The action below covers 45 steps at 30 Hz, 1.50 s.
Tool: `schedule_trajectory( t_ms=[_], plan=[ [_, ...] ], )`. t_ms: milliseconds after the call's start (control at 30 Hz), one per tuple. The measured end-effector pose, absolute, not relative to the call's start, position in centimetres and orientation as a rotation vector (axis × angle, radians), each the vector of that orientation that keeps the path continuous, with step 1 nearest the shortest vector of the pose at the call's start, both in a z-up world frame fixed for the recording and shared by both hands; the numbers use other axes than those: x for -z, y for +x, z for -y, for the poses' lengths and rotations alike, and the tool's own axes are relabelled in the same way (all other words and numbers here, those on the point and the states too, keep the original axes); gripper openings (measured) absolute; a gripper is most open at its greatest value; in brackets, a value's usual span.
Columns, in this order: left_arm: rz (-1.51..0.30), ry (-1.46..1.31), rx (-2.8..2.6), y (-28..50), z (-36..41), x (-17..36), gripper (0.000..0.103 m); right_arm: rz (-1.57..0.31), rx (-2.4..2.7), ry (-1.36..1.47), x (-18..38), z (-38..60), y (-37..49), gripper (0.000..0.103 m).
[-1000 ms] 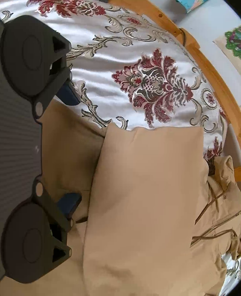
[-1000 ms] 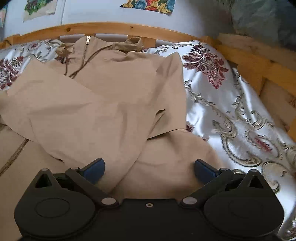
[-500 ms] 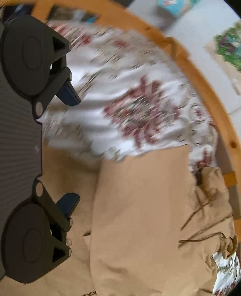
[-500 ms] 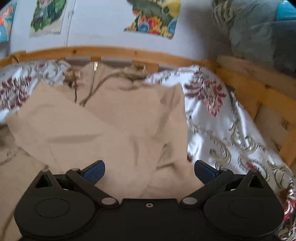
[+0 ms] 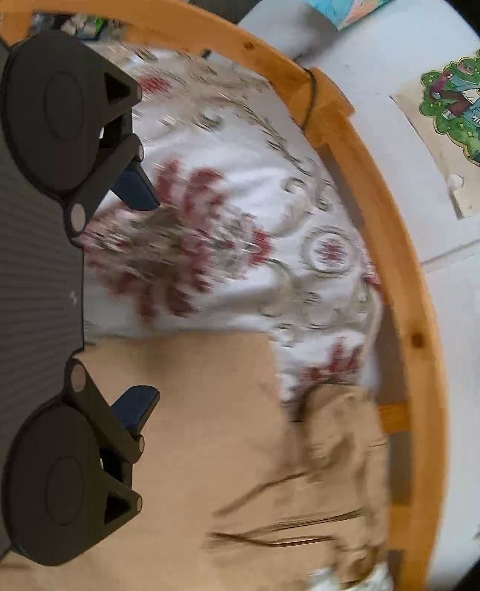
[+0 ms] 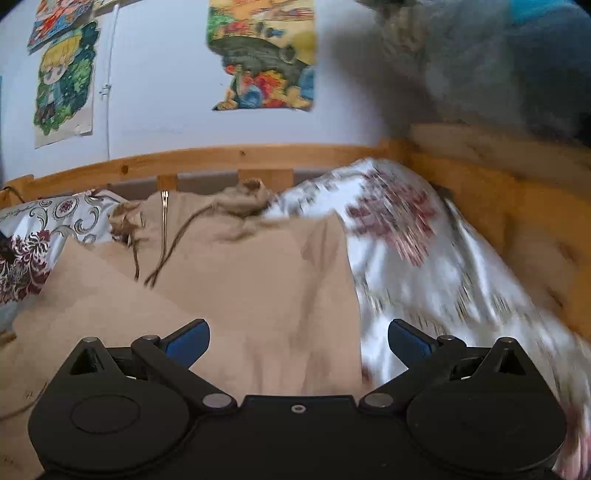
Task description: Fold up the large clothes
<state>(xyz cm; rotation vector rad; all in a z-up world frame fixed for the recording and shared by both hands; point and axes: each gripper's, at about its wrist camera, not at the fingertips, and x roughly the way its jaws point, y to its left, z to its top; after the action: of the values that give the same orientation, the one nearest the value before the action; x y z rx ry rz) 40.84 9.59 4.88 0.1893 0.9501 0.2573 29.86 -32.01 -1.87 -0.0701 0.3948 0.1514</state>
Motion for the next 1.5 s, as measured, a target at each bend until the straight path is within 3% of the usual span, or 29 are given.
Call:
schedule_trajectory(
  t_ms=[200, 367, 467, 567, 633, 733, 833, 867, 900, 1200, 1500],
  plan=[
    [-0.684, 0.126, -0.219, 47.5, -9.2, -6.3, 0.102, -0.327, -0.215, -0.165, -1.8, 29.6, 41.0, 0.102],
    [-0.644, 0.086, -0.182, 53.3, -8.5, -4.3, 0.099, -0.280, -0.227, -0.144, -1.3, 26.9, 46.2, 0.100],
    [-0.670, 0.074, -0.142, 55.3, -8.3, -2.5, 0.086, -0.284, -0.227, -0.193, -1.0, 25.5, 49.3, 0.085],
    [-0.693, 0.085, -0.091, 56.4, -8.0, -0.8, 0.071, -0.291, -0.218, -0.210, -1.1, 24.8, 52.2, 0.082],
    [-0.718, 0.102, -0.086, 57.1, -7.8, 0.2, 0.051, -0.321, -0.201, -0.211, -1.2, 24.5, 54.5, 0.077],
    [-0.749, 0.088, -0.060, 58.0, -7.8, 1.0, 0.029, -0.391, -0.189, -0.203, -0.9, 23.7, 58.1, 0.075],
    [-0.756, 0.084, -0.050, 58.4, -7.6, 1.5, 0.004, -0.478, -0.182, -0.128, -0.3, 23.3, 60.6, 0.052],
    [-0.724, 0.077, -0.073, 58.0, -7.6, 1.3, 0.003, -0.485, -0.175, -0.096, -0.2, 23.4, 60.8, 0.033],
    [-0.684, 0.057, -0.088, 57.5, -7.7, 1.0, 0.003, -0.474, -0.162, -0.073, -0.2, 23.5, 60.9, 0.007],
    [-0.429, -0.214, -0.075, 51.6, -10.5, -2.3, 0.003, -0.205, -0.134, 0.131, -3.1, 26.5, 54.5, 0.004],
    [-0.409, -0.366, -0.052, 47.9, -13.0, -3.2, 0.003, -0.211, -0.147, 0.362, -3.7, 30.6, 49.9, 0.004]
  ],
)
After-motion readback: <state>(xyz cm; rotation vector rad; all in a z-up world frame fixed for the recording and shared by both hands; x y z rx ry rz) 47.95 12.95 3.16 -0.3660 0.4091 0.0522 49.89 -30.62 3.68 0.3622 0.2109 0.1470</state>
